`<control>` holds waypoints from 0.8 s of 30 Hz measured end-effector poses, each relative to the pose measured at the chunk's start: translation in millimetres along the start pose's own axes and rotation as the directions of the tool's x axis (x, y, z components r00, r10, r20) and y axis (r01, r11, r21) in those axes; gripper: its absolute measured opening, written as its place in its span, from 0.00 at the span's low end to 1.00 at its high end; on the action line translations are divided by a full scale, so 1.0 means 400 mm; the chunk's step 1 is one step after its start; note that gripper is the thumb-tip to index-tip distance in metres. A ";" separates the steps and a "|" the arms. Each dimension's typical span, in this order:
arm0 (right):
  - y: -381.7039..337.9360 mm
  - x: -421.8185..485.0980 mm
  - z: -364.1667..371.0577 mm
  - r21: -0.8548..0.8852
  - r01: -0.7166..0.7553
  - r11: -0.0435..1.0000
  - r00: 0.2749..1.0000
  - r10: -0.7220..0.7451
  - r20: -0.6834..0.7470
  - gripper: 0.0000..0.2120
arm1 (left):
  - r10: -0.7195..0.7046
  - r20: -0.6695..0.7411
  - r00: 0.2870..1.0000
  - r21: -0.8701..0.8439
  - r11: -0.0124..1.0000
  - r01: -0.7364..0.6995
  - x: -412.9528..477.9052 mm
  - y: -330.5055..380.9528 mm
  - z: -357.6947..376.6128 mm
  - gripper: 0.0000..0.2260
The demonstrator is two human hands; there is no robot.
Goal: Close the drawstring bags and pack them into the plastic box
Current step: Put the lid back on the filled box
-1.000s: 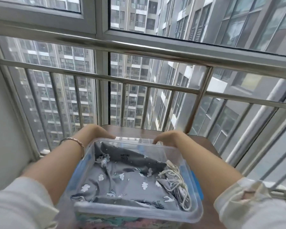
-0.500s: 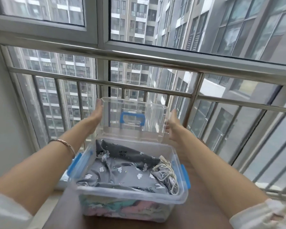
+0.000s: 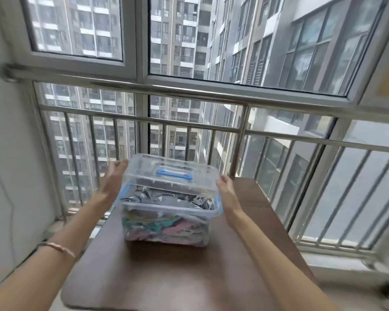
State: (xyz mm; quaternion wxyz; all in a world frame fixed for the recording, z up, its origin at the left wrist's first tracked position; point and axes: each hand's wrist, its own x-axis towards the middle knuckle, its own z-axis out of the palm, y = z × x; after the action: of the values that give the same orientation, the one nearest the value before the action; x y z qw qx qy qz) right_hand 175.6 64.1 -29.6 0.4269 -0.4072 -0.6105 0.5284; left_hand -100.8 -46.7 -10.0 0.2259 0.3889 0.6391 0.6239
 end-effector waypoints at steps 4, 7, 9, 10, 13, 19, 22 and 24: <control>0.004 -0.043 -0.002 -0.035 0.027 0.999 0.999 -0.026 0.021 0.17 | -0.066 -0.072 0.995 0.031 0.997 0.068 -0.052 -0.043 -0.001 0.25; 0.014 -0.068 0.012 -0.159 0.042 0.986 0.999 -0.043 0.000 0.20 | -0.047 -0.130 0.990 0.104 0.993 0.061 -0.086 -0.070 0.012 0.15; 0.039 -0.064 0.018 -0.257 0.046 0.965 0.999 -0.048 -0.001 0.29 | -0.039 -0.156 0.987 0.125 0.990 0.059 -0.096 -0.083 0.018 0.11; 0.049 -0.062 0.018 -0.281 0.036 0.959 0.999 -0.037 0.001 0.30 | -0.035 -0.172 0.984 0.134 0.989 0.059 -0.100 -0.086 0.020 0.11; 0.048 -0.072 0.018 -0.277 0.024 0.961 0.999 -0.029 -0.014 0.29 | -0.041 -0.208 0.977 0.112 0.992 0.065 -0.107 -0.083 0.031 0.12; 0.053 -0.092 0.000 0.000 -0.044 0.999 0.981 0.043 -0.192 0.34 | -0.018 -0.235 0.972 0.076 0.996 0.037 -0.131 -0.086 0.054 0.12; 0.078 -0.091 -0.035 0.245 -0.136 0.960 0.963 0.186 -0.194 0.54 | 0.009 -0.249 0.968 -0.009 1.000 -0.012 -0.164 -0.076 0.102 0.17; 0.084 -0.094 -0.067 0.260 -0.095 0.961 0.956 0.161 -0.246 0.52 | -0.006 -0.240 0.971 -0.110 0.994 -0.021 -0.185 -0.066 0.142 0.26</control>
State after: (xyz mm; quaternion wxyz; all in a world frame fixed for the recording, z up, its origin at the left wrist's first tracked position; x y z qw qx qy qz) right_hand 213.9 40.2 -64.3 0.5161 -0.4572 -0.4501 0.5674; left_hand -18.5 -66.8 -57.0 0.1658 0.2998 0.6244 0.7019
